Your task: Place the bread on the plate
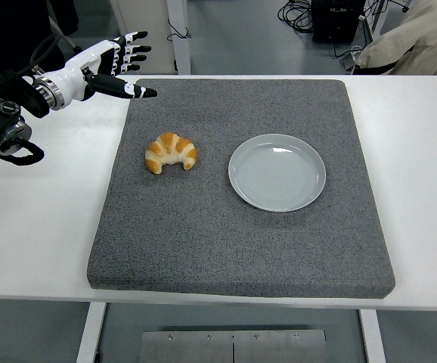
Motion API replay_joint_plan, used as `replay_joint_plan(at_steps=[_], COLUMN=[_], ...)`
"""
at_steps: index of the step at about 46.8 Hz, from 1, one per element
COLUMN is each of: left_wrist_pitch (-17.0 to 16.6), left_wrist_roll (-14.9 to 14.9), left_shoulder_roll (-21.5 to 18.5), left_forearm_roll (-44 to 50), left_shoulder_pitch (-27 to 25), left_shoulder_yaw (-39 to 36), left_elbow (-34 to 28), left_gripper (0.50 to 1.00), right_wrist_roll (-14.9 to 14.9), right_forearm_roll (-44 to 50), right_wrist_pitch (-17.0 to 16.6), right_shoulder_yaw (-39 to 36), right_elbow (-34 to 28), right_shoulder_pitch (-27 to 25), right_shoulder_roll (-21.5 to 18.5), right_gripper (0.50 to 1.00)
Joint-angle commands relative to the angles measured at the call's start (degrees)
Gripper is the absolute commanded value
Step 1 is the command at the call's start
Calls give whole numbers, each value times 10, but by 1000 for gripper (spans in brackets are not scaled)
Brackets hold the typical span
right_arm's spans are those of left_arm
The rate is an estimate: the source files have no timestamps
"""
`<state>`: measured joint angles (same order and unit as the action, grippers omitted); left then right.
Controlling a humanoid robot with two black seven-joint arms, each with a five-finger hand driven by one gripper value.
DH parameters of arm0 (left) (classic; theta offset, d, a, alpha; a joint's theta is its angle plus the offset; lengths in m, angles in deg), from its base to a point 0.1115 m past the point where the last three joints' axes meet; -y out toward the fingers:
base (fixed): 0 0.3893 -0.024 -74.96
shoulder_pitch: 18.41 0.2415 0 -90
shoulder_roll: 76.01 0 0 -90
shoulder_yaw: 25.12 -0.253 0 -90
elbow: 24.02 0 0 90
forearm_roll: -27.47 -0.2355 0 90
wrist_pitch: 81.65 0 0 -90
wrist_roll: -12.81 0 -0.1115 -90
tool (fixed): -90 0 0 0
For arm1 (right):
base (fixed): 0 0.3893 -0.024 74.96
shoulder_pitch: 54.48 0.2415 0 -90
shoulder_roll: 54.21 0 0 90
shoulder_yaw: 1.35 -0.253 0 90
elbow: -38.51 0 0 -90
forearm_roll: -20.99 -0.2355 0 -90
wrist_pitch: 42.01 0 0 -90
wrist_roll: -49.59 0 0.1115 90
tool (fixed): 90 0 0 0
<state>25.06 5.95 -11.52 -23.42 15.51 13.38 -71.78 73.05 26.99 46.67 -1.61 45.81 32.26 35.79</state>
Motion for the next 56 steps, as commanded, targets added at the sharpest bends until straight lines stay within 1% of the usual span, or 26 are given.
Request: replay_joint_plan(at_steps=[1,9,13,21,27,30,35,40,42,56], left_wrist_pitch=[-1,-4,-16,-71,-133,-150,-150,-151,-151,-150], left_wrist_roll=[-3,-5,-7,-10,-10,-10,-13,-24,-24,-27], left_shoulder_roll=[-7,-3,-2,-4,-5,-6,-6,-7,-7,-9], left_forearm_roll=[-24,-65,-75,-81,-81,-81,-81,-81,-81,-81], left_shoulder_pitch=[-1,4,4,3,-2,-6,-7,-3,-3,-17], left_shoulder_yaw=[-8,-24,-47,-107,-151,-172,-189,-191,-191,-229], left_elbow=[-13,-15,-19,-38,-41,-42,-48,-78,-86,-88], left_gripper=[974,974,974,974,974,974,974,974,974,974], right_wrist_roll=[0,0,0,0,0,0,0,0,0,0], right_forearm_roll=[0,0,0,0,0,1,0,1,0,0], right_wrist_pitch=[0,0,-1,0,0,0,0,0,0,-1], right_shoulder_yaw=[0,0,0,0,0,0,0,0,0,0], right_elbow=[0,0,0,1,0,0,0,0,0,0], right_shoulder_pitch=[0,0,0,-1,0,0,0,-1,0,0], right_shoulder_roll=[0,0,0,0,0,0,0,0,0,0], right_gripper=[1000,1000,1000,1000,1000,1000,1000,1000,1000,1000])
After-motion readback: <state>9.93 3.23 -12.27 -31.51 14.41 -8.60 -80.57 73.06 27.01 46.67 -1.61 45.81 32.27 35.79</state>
